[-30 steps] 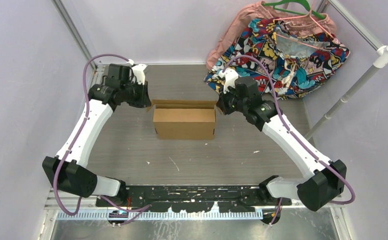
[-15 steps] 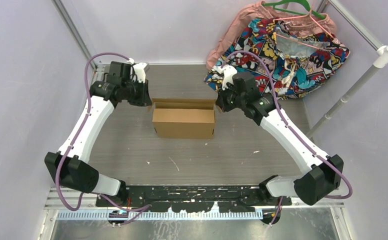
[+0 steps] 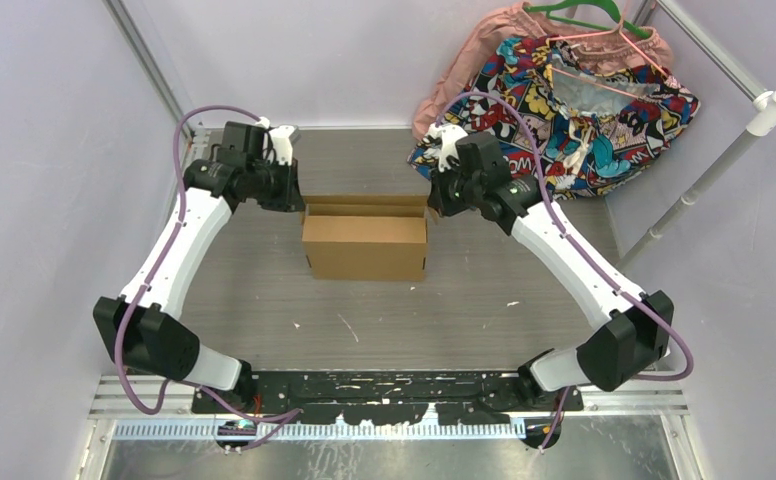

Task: Fold the paper box
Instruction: Close the paper box at the center of the board.

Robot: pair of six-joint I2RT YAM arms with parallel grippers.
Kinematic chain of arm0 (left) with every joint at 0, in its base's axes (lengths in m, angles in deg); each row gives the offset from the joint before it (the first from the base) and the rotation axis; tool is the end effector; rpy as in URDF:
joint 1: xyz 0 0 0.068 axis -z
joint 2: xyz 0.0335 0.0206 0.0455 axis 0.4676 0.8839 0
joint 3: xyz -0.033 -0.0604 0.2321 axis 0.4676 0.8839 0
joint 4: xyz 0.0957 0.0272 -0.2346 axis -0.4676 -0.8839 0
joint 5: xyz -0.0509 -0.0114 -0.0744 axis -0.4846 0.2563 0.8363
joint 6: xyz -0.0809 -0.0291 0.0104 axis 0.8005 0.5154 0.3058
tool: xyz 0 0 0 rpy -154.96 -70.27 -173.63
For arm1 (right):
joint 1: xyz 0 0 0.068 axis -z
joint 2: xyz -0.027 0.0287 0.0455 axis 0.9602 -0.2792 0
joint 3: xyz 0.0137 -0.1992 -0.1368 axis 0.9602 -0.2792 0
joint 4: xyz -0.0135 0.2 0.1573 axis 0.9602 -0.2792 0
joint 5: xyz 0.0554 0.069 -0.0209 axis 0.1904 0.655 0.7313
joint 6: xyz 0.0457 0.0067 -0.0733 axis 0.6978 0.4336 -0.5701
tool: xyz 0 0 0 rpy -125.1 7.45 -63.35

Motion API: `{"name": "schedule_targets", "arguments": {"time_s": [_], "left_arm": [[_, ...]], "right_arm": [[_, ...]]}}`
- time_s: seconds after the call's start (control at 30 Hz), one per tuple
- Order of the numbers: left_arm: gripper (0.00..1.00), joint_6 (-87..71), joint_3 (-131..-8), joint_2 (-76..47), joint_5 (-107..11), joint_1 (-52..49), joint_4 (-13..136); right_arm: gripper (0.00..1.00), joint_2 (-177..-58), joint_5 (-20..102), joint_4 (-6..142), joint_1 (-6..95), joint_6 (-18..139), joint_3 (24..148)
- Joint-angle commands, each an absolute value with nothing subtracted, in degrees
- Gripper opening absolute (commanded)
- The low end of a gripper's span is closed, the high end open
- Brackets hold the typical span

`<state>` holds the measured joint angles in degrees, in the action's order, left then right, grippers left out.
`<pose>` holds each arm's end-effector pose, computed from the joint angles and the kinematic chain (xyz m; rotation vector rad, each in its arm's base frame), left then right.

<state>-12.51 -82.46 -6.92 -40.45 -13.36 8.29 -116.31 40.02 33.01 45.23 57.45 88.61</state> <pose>0.3077 -0.1011 0.3015 0.2767 2.4324 -0.5029 0.2934 0.1700 0.3021 -0.5507 2.1912 0.4350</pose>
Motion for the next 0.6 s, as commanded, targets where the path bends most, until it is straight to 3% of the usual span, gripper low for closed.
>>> {"name": "schedule_targets", "arguments": {"time_s": [0.0,0.57], "left_arm": [[0.11,-11.7,-85.0,-6.7,-38.6,-13.1,8.8],[0.10,-11.4,-88.9,-3.5,-37.8,-13.1,6.4]], "right_arm": [[0.01,-116.9,41.5,32.1,44.9,58.8,92.9],[0.01,-122.8,43.5,25.0,44.9,59.6,100.6]]}}
